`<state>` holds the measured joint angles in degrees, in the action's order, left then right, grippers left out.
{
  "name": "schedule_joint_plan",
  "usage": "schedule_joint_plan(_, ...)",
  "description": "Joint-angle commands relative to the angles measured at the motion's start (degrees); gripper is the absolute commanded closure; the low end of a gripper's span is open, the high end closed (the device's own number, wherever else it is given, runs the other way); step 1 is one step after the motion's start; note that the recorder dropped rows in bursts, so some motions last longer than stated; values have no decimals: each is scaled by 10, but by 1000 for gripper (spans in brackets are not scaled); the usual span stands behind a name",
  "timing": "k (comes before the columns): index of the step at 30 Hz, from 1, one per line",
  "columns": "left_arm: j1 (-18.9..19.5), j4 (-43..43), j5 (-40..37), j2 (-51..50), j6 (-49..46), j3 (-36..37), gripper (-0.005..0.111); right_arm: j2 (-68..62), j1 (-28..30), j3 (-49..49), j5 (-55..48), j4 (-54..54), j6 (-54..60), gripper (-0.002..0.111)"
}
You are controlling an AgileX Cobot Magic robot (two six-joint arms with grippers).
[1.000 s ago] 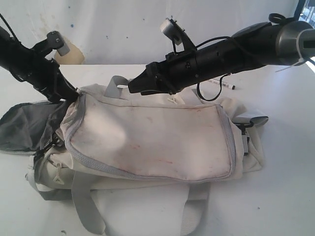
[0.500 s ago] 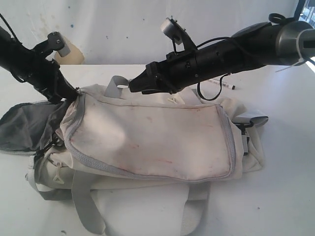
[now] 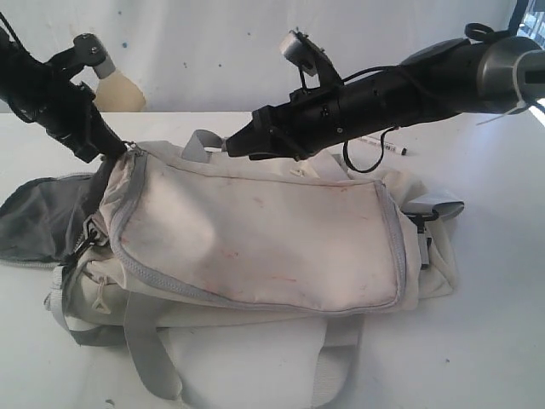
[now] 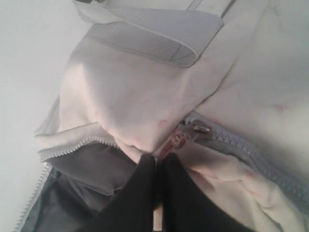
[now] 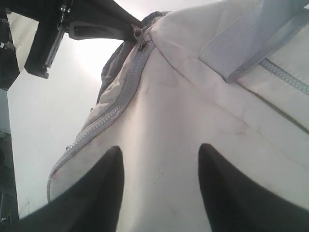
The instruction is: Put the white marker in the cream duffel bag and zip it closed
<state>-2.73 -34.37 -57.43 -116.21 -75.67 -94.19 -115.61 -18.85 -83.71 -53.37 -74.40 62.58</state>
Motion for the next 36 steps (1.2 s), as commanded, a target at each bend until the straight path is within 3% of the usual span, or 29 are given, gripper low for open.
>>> schedule_joint_plan(1, 0, -31, -23, 8, -10, -4, 107, 1, 0, -2, 6, -2, 1, 63)
schedule_joint_plan(4, 0, -76, -24, 8, -20, 3, 107, 1, 0, -2, 9, -2, 1, 63)
schedule_joint_plan(10, 0, -83, 11, -3, -55, 31, 106, 1, 0, -2, -4, -2, 1, 63)
schedule_joint_plan(12, 0, -84, 9, -12, -55, 35, 102, 1, 0, -2, -18, -2, 1, 63)
schedule_joint_plan(17, 0, -92, 25, -17, -55, 35, 74, 1, 0, -2, -23, -2, 1, 63)
schedule_joint_plan(19, 0, -92, 37, -17, -55, 35, 69, 1, 0, -2, -23, -2, 1, 63)
schedule_joint_plan(30, 0, -132, 71, -17, -55, 35, 74, 1, 0, -2, -23, -2, 1, 63)
schedule_joint_plan(36, 0, -113, 82, -25, -77, 35, 77, 1, 0, -2, -23, -2, 1, 63)
